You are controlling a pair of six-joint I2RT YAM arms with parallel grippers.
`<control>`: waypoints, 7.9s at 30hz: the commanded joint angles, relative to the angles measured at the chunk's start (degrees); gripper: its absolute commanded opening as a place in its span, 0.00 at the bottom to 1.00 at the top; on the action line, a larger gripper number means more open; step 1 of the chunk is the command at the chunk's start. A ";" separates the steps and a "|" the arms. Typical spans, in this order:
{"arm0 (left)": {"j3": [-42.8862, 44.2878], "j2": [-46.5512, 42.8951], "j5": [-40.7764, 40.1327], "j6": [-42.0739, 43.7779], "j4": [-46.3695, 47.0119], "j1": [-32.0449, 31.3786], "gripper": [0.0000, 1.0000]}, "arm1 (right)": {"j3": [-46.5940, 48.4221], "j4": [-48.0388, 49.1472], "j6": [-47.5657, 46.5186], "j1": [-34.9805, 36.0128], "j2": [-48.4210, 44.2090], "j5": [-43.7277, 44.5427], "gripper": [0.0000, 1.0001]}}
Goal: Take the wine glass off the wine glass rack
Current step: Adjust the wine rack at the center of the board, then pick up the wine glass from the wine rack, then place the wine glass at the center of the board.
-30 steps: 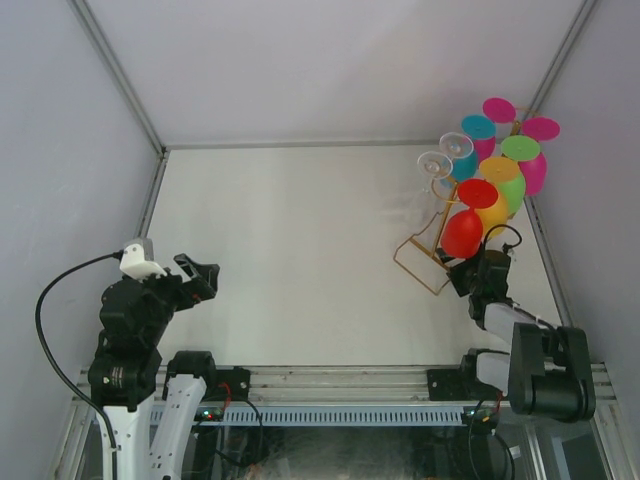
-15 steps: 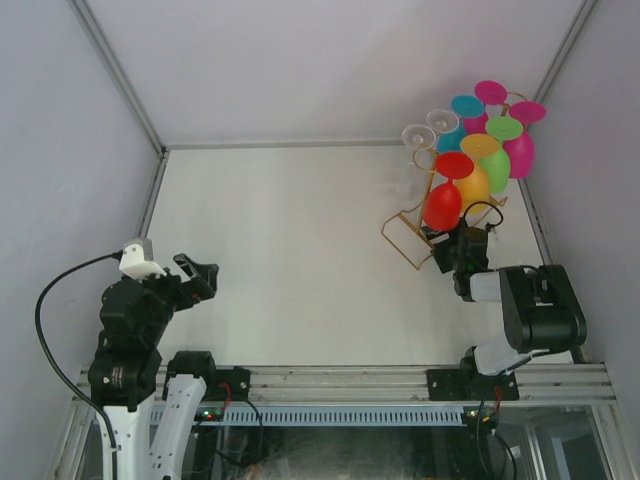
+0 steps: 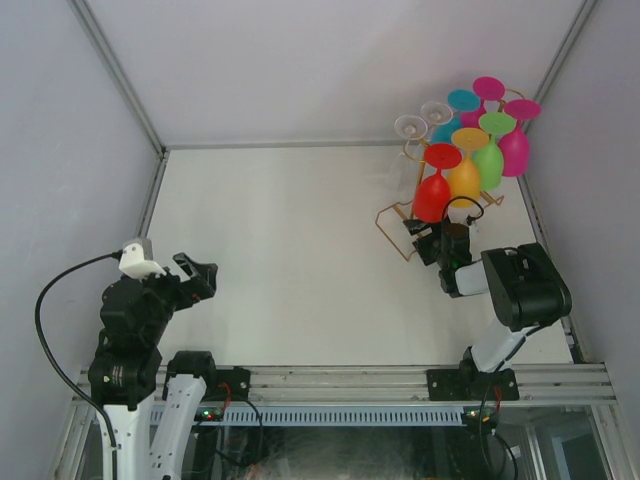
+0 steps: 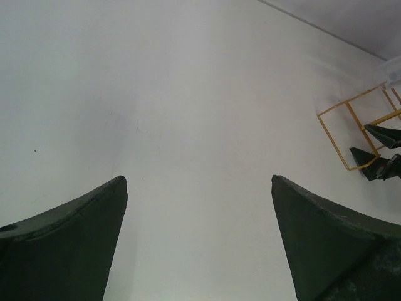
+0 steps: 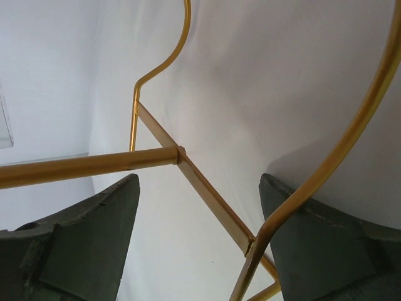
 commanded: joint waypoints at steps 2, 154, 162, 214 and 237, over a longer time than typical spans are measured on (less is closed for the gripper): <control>0.68 1.07 -0.85 1.03 0.97 0.45 1.00 | 0.36 -4.20 -0.51 0.58 -0.94 1.13 0.80; 0.60 0.00 2.63 -4.04 1.10 0.45 1.00 | 41.74 -59.40 -3.20 -18.02 -38.63 -20.84 0.00; 0.68 0.25 2.93 -4.07 1.24 0.45 1.00 | 41.39 -60.21 -2.83 -18.60 -39.82 -18.86 0.00; -14.10 5.02 36.91 -33.17 43.82 -8.80 0.90 | 28.81 -50.58 -23.38 23.29 -43.54 -29.71 0.00; -11.50 17.39 26.29 -30.28 53.12 -34.09 0.43 | 28.38 -41.11 -22.90 34.36 -36.96 -34.45 0.00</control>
